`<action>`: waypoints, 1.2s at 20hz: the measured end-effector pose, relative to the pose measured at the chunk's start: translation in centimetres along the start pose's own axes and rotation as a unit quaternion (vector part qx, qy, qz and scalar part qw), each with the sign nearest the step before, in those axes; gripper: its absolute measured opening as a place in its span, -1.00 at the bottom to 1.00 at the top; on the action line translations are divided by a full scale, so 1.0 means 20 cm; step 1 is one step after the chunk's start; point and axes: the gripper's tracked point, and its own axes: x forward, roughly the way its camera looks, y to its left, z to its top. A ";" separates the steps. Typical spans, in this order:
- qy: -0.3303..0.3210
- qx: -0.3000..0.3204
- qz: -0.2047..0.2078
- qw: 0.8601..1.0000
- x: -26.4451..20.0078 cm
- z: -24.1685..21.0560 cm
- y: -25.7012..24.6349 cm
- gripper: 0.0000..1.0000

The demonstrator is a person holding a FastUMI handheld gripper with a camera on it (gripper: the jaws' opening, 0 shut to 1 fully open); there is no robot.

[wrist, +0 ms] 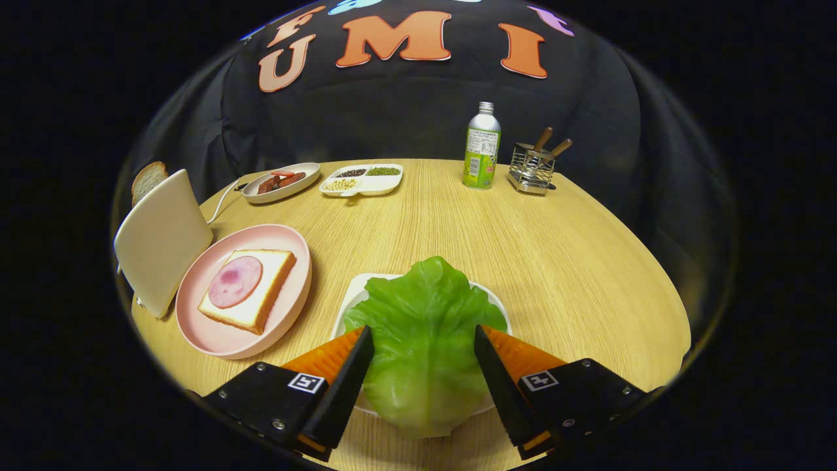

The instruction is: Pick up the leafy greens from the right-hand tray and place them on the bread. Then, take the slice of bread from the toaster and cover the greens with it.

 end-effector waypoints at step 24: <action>-0.065 -0.007 0.042 0.997 -0.14 0.29 0.26 -0.92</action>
